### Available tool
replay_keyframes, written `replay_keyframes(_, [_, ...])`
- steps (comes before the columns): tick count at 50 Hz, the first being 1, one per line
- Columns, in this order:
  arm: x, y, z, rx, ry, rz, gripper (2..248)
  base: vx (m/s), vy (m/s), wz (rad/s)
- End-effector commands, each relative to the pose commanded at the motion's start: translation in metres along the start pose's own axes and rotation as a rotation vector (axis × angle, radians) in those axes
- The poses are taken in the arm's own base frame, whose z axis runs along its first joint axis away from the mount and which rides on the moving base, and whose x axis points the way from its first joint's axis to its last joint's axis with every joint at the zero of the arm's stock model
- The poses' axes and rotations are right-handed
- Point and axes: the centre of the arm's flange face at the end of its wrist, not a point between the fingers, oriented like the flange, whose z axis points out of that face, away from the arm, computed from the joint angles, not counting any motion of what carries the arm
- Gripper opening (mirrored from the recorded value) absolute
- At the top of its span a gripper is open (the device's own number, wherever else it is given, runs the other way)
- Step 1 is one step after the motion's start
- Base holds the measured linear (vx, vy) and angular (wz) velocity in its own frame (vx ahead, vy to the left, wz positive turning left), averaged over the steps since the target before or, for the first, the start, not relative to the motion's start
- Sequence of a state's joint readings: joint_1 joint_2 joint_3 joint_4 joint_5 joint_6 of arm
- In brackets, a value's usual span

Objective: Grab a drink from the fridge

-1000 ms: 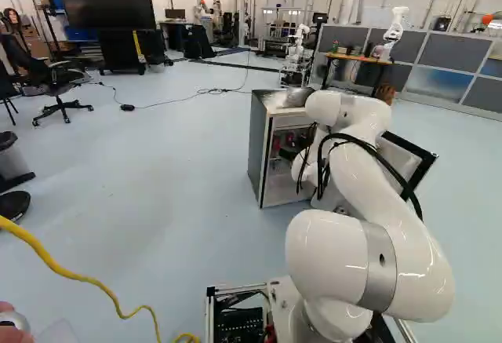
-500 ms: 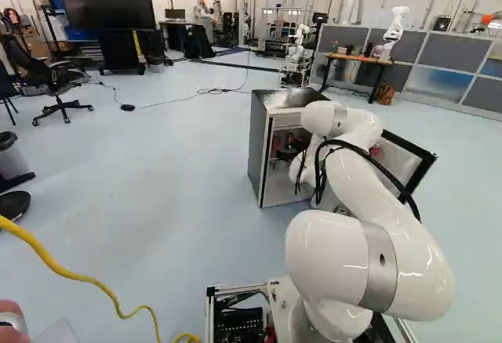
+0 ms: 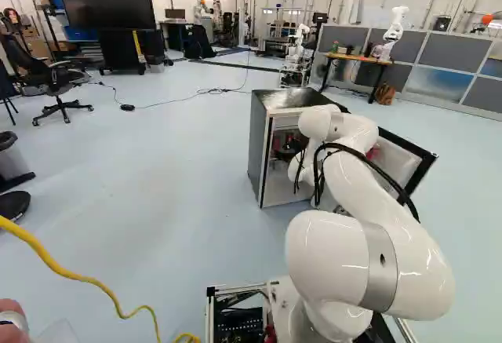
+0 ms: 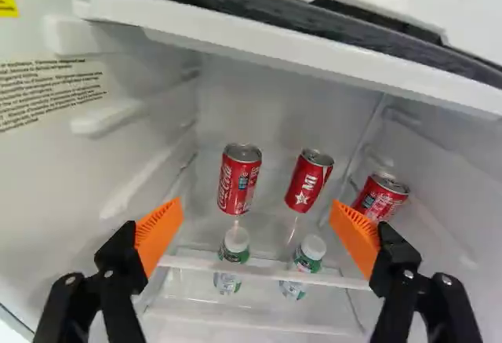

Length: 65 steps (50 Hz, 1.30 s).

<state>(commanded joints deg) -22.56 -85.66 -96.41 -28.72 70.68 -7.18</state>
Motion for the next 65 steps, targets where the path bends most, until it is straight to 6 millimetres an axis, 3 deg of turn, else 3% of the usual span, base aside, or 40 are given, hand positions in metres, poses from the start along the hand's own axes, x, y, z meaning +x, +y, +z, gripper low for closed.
replay_keyframes(65, [-0.022, 0.002, 0.048, 0.001, 0.003, -0.054, 247, 0.000, 0.000, 0.000])
